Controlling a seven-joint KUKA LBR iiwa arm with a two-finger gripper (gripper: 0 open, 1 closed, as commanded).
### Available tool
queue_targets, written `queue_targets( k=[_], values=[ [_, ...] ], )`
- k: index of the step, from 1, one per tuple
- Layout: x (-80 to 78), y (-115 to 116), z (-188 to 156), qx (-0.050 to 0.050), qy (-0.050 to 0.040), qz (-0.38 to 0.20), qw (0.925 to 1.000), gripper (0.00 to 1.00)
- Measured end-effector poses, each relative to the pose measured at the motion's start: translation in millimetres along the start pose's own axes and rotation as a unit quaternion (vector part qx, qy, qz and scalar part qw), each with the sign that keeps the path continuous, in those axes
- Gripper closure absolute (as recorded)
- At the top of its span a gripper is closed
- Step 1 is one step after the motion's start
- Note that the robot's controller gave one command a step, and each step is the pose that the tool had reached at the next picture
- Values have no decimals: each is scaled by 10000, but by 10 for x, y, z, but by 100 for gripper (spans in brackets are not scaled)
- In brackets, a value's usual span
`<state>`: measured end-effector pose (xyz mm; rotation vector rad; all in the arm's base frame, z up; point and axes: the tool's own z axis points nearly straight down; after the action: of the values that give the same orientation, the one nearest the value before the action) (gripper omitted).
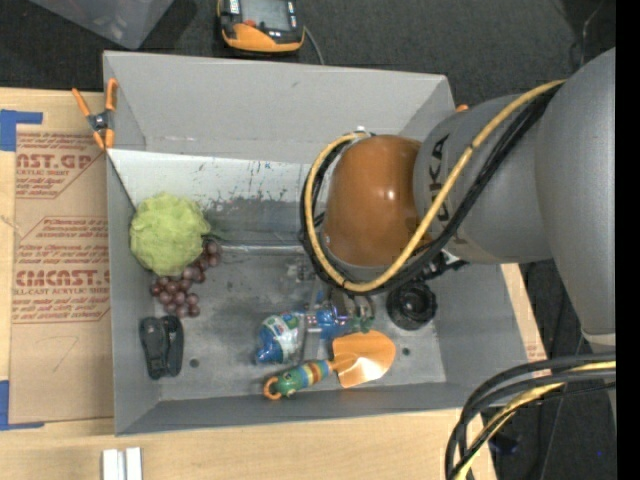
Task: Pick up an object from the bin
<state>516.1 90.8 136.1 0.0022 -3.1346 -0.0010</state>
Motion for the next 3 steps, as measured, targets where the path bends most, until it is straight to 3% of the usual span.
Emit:
queue_targets(
  k=[1, 2, 3],
  values=[
    [-20, -6, -32, -4, -35, 9, 10000, 0],
    [-276, -596, 661, -3, -31, 100, 9999, 0],
    [-333, -589, 658, -25, -85, 44, 10000, 0]
  ],
)
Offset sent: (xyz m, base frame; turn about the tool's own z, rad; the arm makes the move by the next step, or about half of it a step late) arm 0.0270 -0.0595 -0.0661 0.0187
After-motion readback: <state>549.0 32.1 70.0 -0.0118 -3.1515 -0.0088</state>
